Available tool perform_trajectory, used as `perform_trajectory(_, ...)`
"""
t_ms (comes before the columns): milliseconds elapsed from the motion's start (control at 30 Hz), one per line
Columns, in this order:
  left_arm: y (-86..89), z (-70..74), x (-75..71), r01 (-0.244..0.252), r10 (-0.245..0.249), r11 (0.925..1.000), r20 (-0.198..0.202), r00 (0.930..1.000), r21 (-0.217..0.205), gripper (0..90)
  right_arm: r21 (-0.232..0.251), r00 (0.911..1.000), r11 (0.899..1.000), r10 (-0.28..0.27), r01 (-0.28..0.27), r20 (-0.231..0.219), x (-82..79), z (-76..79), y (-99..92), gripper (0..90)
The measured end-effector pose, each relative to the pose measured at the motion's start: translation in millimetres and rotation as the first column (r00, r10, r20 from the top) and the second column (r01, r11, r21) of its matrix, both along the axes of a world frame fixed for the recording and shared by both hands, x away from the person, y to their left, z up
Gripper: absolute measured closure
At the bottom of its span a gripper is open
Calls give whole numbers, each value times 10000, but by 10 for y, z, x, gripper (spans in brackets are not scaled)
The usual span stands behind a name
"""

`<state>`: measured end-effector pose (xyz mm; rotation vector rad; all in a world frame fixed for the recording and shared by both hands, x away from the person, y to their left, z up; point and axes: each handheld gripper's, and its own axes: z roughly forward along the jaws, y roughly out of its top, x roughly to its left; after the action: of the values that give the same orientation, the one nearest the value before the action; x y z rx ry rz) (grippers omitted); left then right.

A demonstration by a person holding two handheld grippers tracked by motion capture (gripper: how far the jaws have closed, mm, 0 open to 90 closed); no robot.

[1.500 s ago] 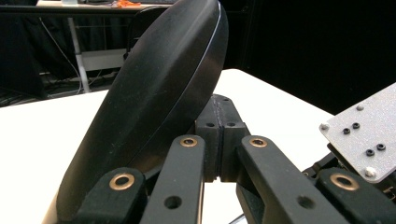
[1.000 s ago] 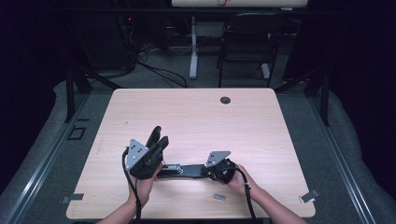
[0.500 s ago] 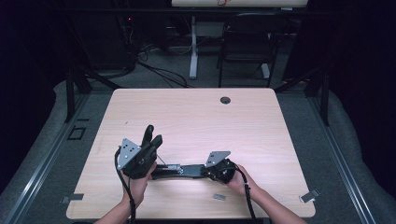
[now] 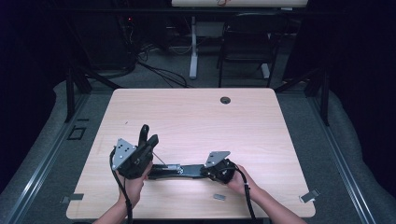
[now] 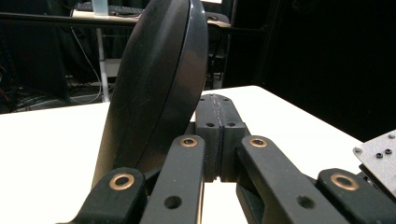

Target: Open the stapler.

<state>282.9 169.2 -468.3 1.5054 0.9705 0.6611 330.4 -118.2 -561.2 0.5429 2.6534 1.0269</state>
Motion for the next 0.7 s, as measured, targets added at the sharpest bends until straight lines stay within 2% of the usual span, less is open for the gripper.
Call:
perform_trajectory(300, 47, -2, -18, -33, 33, 10000, 57, 10000, -70, 900, 33, 10000, 10000, -18, 18, 32, -6, -6, 12, 879)
perform_trajectory(400, 60, -4, -20, -25, 26, 10000, 81, 10000, -85, 900, -118, 10000, 9999, 69, -68, 55, -5, 2, 13, 883)
perform_trajectory(700, 122, 3, -30, -235, 236, 9997, 80, 9997, -120, 900, -91, 9999, 9999, 89, -89, 65, -4, -2, 15, 885)
